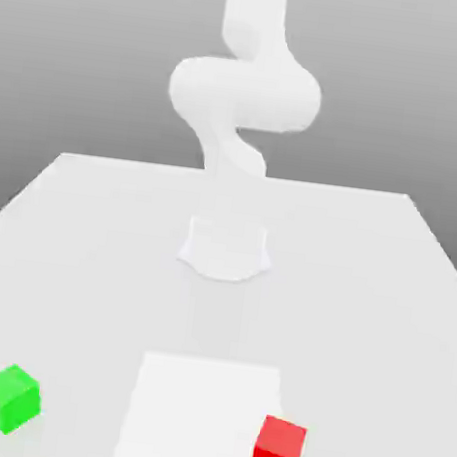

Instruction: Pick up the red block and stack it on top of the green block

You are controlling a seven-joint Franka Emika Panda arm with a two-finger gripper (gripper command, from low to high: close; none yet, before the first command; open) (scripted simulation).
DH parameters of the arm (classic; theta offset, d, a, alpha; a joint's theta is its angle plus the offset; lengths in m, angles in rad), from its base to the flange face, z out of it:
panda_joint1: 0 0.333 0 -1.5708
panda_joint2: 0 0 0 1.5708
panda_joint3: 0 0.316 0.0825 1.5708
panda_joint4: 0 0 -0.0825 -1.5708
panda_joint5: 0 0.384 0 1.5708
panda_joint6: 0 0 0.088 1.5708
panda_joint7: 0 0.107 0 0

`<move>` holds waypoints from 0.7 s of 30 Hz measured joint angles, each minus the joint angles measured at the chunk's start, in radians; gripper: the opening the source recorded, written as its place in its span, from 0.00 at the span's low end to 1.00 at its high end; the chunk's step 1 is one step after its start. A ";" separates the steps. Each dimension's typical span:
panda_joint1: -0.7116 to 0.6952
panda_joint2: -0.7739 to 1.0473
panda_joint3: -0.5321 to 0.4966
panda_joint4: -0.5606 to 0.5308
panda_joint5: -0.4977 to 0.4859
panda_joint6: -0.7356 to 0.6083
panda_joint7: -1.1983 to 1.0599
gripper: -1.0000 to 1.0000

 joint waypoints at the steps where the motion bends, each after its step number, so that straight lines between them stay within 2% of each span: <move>1: -0.010 0.039 0.016 -0.007 -0.008 0.014 0.024 0.50; 11: -0.079 0.406 0.143 -0.068 -0.092 0.147 0.253 0.50; 21: -0.066 0.765 0.191 -0.129 -0.139 0.280 0.454 0.50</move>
